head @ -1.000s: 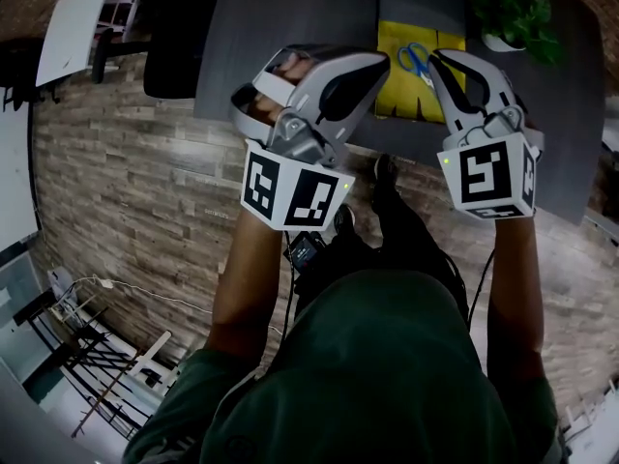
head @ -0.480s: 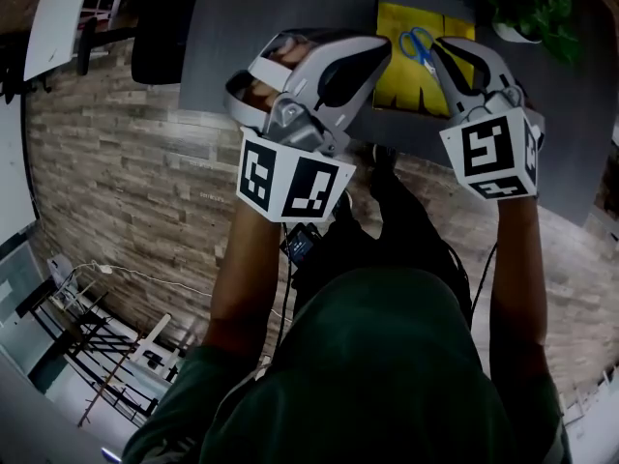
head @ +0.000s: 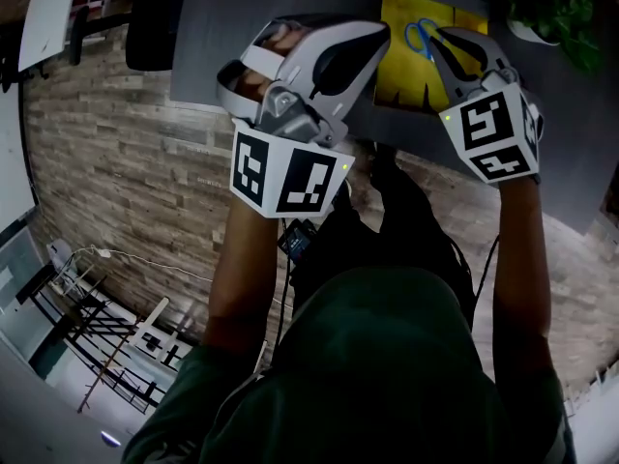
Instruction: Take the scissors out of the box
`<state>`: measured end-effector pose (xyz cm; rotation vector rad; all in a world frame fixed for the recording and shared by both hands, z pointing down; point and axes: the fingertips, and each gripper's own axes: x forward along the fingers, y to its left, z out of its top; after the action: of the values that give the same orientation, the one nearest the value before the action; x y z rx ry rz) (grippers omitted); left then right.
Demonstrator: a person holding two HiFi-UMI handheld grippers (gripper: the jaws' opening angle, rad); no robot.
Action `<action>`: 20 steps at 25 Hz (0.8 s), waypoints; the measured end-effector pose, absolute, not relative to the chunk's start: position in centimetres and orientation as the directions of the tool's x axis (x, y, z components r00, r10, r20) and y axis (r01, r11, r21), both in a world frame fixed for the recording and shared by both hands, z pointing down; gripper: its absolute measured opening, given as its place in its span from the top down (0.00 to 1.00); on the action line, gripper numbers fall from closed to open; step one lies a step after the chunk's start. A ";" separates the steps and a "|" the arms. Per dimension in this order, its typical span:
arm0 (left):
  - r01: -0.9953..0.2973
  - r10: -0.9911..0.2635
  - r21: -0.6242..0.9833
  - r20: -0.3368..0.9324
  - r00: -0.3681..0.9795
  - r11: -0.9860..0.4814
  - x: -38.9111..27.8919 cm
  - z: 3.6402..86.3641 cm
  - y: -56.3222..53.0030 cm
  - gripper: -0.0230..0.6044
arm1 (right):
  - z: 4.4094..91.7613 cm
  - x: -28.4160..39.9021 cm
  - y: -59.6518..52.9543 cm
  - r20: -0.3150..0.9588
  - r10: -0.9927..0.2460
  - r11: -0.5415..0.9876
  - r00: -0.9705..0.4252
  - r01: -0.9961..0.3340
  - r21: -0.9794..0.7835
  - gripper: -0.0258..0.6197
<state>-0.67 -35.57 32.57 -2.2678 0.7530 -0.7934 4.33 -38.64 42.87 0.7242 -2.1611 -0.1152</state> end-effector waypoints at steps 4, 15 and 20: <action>-0.313 -0.674 -0.686 0.350 0.650 -0.657 -1.2 33.6 -36.0 0.96 | 45.1 4.3 -39.1 0.731 -0.498 0.841 -0.467 -0.466 0.275 0.83; -0.340 -0.674 -0.653 0.363 0.643 -0.677 -1.6 36.5 -37.7 0.96 | 49.1 4.3 -40.6 0.789 -0.442 0.847 -0.427 -0.488 0.210 0.82; -0.352 -0.674 -0.640 0.367 0.641 -0.683 -1.6 37.5 -38.4 0.96 | 50.7 4.4 -41.0 0.820 -0.405 0.850 -0.405 -0.497 0.174 0.82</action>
<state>-1.64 -38.40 37.52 -2.3386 0.7995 -0.8180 4.38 -40.99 50.75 0.6592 -2.0463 0.1194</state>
